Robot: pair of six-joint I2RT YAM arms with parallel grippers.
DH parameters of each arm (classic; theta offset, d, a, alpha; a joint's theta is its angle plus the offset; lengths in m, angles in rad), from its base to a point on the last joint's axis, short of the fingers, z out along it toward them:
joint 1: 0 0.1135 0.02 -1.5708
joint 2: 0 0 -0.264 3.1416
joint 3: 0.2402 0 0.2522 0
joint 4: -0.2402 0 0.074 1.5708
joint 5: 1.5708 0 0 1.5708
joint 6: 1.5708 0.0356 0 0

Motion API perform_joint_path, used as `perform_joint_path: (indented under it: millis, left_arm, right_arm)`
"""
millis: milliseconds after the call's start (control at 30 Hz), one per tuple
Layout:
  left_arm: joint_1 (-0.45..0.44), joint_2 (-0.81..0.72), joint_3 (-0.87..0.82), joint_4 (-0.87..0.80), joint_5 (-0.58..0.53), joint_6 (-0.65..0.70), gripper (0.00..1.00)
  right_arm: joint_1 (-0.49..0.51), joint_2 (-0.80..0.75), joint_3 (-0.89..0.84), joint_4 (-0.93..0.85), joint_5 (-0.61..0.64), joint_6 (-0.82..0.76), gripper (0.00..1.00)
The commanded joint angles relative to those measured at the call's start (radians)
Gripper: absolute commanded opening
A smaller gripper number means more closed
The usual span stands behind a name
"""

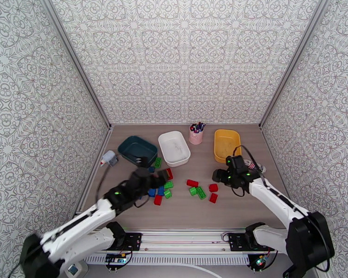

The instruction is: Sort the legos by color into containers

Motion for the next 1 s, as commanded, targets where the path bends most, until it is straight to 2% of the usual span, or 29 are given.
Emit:
perform_joint_path:
  millis: [0, 133, 333, 567, 833, 900, 967]
  left_arm:
    - [-0.059, 0.098, 0.076, 0.073, -0.078, -0.051, 0.99]
    - [-0.097, 0.191, 0.112, 0.11, -0.074, -0.066, 0.99]
    - [-0.104, 0.208, 0.093, 0.145, -0.064, -0.091, 0.99]
    - [-0.104, 0.184, 0.055, 0.15, -0.079, -0.114, 0.99]
    - [-0.104, 0.206, 0.061, 0.163, -0.066, -0.112, 0.99]
    - [-0.104, 0.213, 0.06, 0.174, -0.059, -0.113, 0.99]
    - [-0.104, 0.221, 0.062, 0.182, -0.048, -0.112, 0.99]
  right_arm:
    - [0.041, 0.055, 0.027, -0.057, 0.021, -0.004, 0.77]
    - [0.094, 0.14, 0.054, -0.071, 0.038, -0.028, 0.78]
    - [0.135, 0.234, 0.099, -0.083, 0.103, -0.03, 0.78]
    - [0.141, 0.293, 0.153, -0.101, 0.159, -0.046, 0.67]
    - [0.142, 0.323, 0.165, -0.103, 0.135, -0.057, 0.52]
    - [0.141, 0.32, 0.159, -0.104, 0.129, -0.057, 0.5]
    - [0.141, 0.321, 0.155, -0.106, 0.125, -0.055, 0.55]
